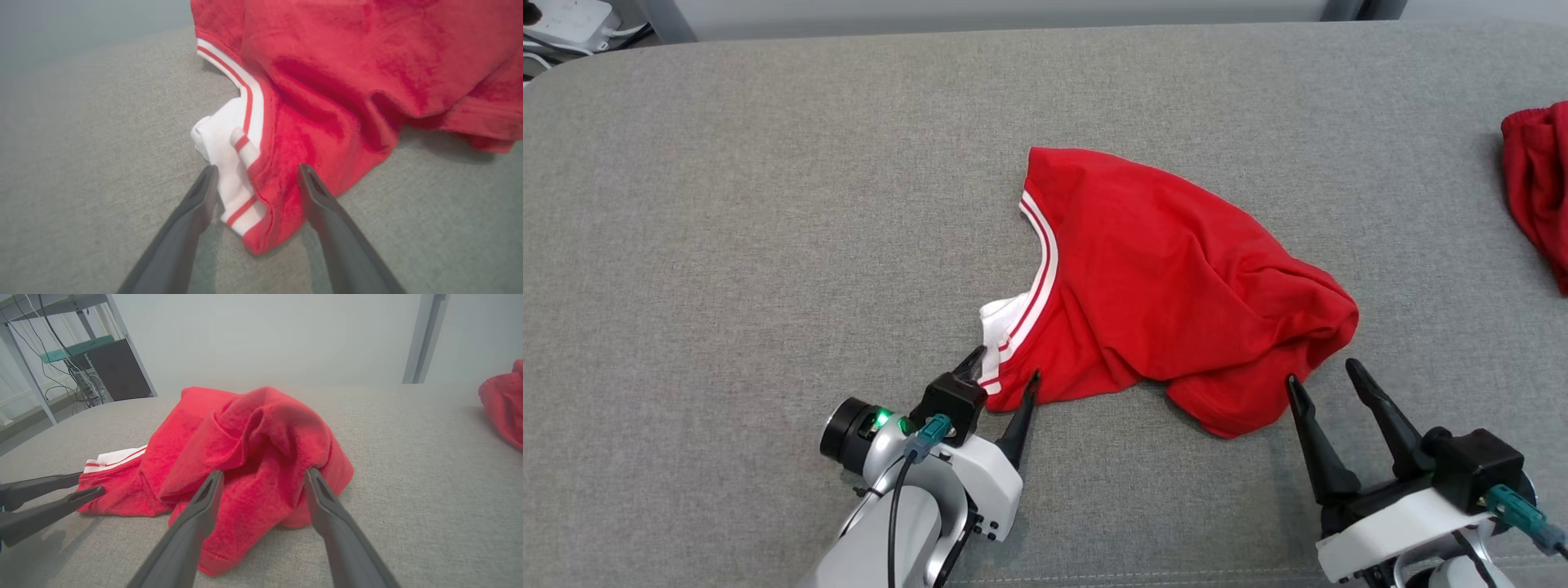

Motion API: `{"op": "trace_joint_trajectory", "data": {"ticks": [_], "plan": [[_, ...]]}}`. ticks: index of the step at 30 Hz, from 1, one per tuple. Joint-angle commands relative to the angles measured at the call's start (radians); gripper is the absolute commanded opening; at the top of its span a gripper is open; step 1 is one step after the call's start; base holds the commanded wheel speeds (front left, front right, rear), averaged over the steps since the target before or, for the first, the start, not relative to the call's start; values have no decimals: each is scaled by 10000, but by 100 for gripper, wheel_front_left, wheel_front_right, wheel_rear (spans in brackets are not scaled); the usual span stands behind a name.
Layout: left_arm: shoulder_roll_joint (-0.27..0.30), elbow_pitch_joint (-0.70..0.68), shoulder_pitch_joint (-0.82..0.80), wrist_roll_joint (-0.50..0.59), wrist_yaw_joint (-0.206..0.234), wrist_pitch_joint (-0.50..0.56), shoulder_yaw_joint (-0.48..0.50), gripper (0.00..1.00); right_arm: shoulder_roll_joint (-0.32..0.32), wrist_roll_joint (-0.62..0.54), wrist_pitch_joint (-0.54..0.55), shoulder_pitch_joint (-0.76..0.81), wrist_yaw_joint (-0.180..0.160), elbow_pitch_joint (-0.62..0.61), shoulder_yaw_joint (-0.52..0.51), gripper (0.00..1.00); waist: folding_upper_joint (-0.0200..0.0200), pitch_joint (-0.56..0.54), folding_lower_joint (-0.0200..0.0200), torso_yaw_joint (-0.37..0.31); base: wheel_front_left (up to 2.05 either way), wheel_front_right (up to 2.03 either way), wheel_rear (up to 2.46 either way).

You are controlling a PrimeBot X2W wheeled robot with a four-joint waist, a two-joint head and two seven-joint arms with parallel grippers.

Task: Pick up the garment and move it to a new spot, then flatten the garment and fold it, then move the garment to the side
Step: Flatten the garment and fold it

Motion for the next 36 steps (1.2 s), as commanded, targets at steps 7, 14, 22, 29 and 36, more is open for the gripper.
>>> {"op": "trace_joint_trajectory", "data": {"ticks": [7, 14, 22, 29, 36], "plan": [[63, -1049, -222, -113, 429, -105, 209, 0, -106, 653, -117, -412, 42, 1208, 879, 100, 0, -55, 0, 118, 0, 0, 0], [63, -1684, 81, -18, 483, -105, 232, 0, -54, 1531, -117, -1343, 42, 2805, 1975, 100, 0, -140, 0, 329, 0, 0, 0], [63, -2074, 284, 0, 542, -105, 186, 0, -128, 1813, -117, -1765, 42, 3113, 2252, 0, 0, -206, 0, 513, 0, 0, 0], [64, -2767, 315, 489, 642, -105, 781, 0, -480, 1246, -117, -1701, 42, 2419, 1598, 0, 0, -356, 0, 489, 0, 0, 0], [463, -4917, 517, 869, 363, -105, 2169, 0, -1294, 197, -117, -927, 42, -265, -79, 0, 0, -996, 0, 166, 0, 0, 0]]}}
